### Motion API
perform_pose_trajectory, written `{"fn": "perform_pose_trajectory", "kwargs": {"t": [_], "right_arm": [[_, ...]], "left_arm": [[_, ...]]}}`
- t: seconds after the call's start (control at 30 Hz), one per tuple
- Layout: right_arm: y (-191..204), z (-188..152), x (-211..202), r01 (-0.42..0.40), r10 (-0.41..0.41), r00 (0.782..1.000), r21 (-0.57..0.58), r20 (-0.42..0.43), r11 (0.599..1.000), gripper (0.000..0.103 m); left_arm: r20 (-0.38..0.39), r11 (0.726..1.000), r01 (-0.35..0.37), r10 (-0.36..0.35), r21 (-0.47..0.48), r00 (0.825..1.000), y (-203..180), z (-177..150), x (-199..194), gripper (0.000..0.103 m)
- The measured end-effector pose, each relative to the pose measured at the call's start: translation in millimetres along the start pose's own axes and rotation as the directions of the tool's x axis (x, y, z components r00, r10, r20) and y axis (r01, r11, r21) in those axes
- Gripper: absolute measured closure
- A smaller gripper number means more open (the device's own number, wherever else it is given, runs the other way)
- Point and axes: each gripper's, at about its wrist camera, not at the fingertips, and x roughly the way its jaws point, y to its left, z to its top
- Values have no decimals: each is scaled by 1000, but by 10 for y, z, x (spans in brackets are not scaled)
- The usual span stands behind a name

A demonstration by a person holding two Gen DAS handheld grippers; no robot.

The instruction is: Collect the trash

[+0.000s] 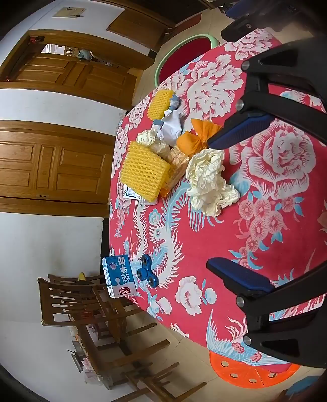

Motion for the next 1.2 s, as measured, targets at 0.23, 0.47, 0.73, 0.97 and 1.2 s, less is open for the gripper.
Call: {"fn": "perform_pose_trajectory", "kwargs": {"t": [0.23, 0.47, 0.73, 0.97, 1.2], "right_arm": [[-8, 19, -24, -3, 3, 1000, 6, -8, 1000, 0], [-1, 10, -11, -1, 2, 1000, 8, -9, 1000, 0], [-26, -4, 18, -4, 4, 1000, 14, -17, 1000, 0], [-30, -9, 25, -4, 4, 1000, 13, -17, 1000, 0], [-29, -11, 24, -4, 4, 1000, 14, -18, 1000, 0]], "left_arm": [[0, 1000, 0, 0, 1, 1000, -2, 1, 0, 15], [-1, 1000, 1, -1, 1, 1000, -1, 2, 1, 15], [-2, 1000, 1, -1, 0, 1000, 0, 3, 2, 15], [-3, 1000, 0, 0, 0, 1000, -1, 3, 3, 15], [-3, 1000, 0, 0, 0, 1000, 0, 3, 4, 15]]}}
